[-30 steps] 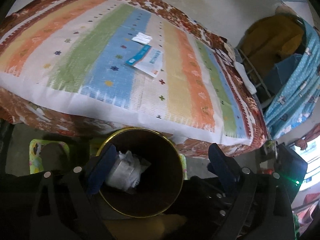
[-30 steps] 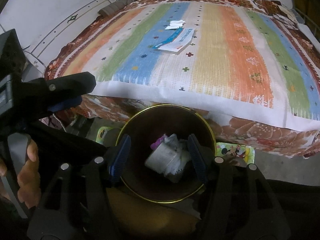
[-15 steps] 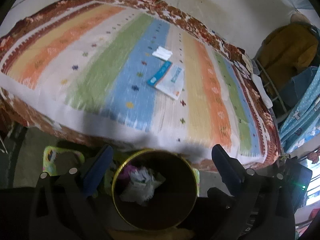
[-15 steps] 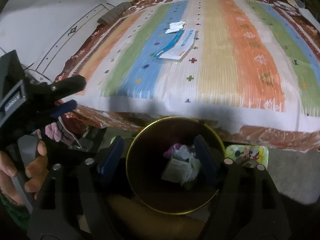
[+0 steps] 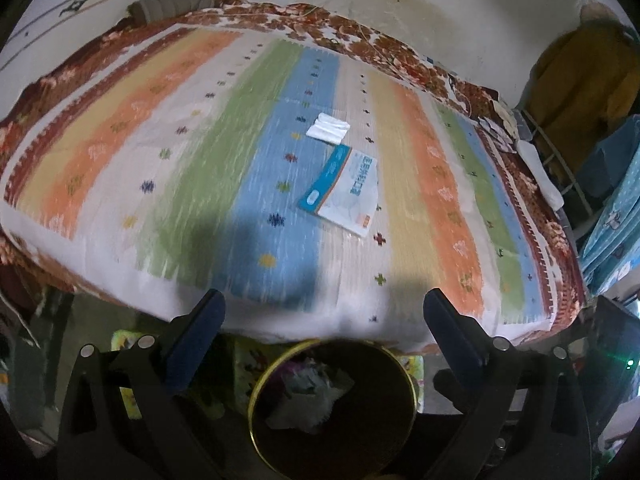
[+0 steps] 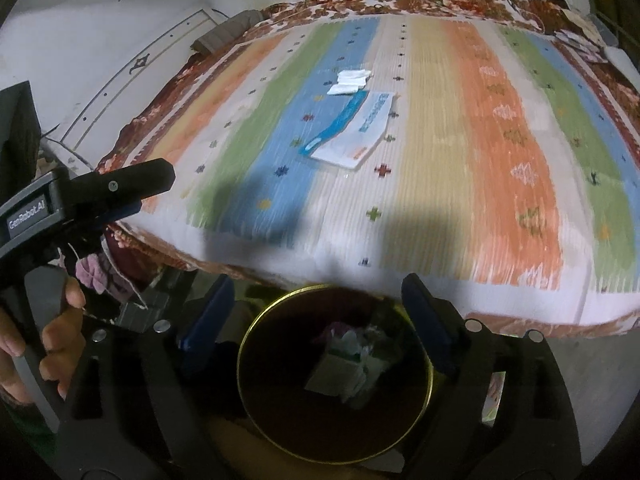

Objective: Collect trash
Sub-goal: 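Move both open tools toward the mask packet and tissues on the bed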

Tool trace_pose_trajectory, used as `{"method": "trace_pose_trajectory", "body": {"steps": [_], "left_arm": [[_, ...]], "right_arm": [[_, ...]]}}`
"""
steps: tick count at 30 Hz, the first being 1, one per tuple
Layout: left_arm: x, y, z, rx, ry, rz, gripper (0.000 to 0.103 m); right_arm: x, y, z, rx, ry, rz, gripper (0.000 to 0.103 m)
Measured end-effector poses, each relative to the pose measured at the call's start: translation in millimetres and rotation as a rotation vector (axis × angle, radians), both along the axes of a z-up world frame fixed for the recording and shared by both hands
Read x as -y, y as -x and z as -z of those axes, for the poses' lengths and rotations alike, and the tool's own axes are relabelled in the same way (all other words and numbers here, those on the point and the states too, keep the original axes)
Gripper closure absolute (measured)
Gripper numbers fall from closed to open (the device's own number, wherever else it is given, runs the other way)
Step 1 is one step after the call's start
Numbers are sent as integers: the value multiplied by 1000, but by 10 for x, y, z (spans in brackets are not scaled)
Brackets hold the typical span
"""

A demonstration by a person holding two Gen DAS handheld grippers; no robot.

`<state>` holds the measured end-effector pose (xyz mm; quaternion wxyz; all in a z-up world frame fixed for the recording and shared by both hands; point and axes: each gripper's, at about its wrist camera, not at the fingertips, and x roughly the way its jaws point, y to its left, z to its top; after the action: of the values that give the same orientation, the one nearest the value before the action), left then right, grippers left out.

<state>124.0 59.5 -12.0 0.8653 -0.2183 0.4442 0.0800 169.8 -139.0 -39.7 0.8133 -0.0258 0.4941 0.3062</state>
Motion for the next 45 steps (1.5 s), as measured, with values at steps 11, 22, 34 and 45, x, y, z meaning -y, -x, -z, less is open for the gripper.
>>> {"method": "trace_pose_trajectory", "body": {"steps": [11,22,34,45], "left_arm": [[-175,-512,-73,-21,-36,56,6],[-394,-1000,-15,-16,-62,62,6],[-650,-1434,275,-8,-43,43,6],[-766,-1910,519,-19,-88,91,6]], "right_arm": [[-78,-476,-65,-21,-16,22,21],[-201,-883,39,-77,-63,31,21],[-311,-1401,378,-166,-91,69,22],[-468,-1704,618,-187,-68,70,22]]}}
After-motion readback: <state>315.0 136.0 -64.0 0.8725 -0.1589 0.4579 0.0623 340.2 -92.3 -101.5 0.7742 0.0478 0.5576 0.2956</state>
